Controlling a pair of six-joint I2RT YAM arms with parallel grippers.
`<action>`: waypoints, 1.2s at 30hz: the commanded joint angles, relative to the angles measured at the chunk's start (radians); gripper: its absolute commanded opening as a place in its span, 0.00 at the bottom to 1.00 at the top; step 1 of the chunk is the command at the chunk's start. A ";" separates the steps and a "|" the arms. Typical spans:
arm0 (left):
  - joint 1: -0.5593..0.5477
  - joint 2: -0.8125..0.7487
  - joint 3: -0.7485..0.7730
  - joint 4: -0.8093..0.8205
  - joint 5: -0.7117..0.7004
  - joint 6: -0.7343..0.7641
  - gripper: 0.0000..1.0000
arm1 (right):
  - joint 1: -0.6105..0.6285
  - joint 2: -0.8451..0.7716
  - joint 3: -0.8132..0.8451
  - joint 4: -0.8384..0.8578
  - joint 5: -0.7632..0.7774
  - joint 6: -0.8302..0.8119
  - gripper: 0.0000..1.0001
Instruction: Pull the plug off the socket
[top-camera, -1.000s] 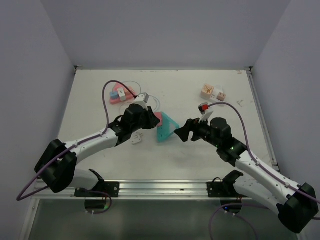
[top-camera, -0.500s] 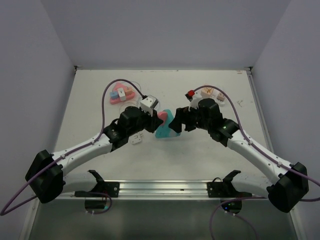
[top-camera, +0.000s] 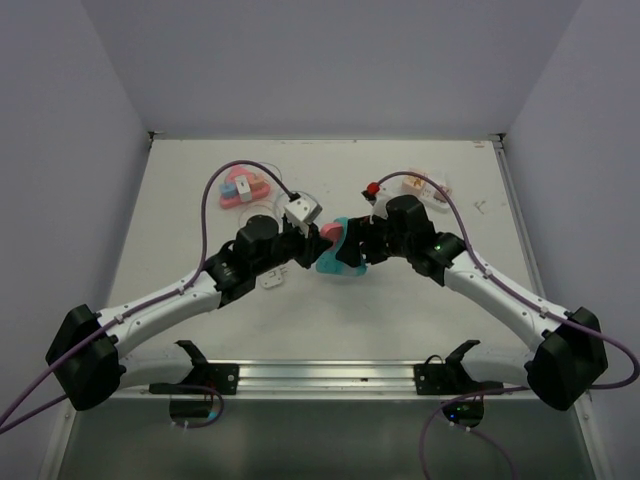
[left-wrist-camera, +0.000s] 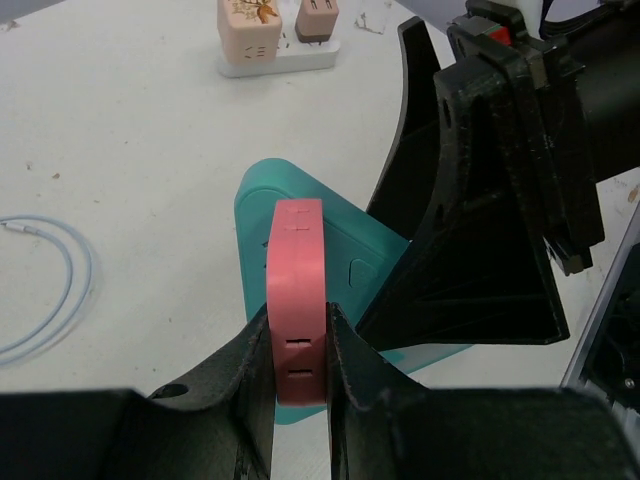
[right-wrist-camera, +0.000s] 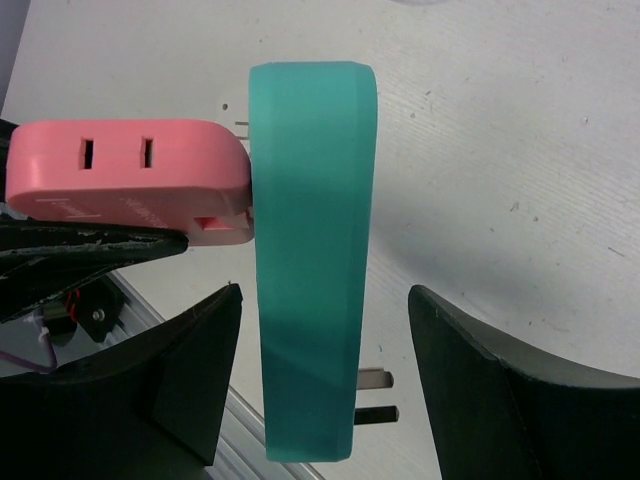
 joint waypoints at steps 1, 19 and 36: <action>-0.009 -0.032 0.003 0.126 0.019 0.030 0.00 | 0.003 0.010 0.040 0.035 -0.042 0.019 0.70; -0.014 -0.154 -0.057 0.056 -0.043 0.080 0.00 | -0.020 -0.001 -0.026 -0.050 0.122 0.002 0.00; -0.009 -0.247 -0.122 -0.115 -0.302 -0.178 0.00 | -0.161 -0.053 -0.127 0.018 -0.025 0.010 0.00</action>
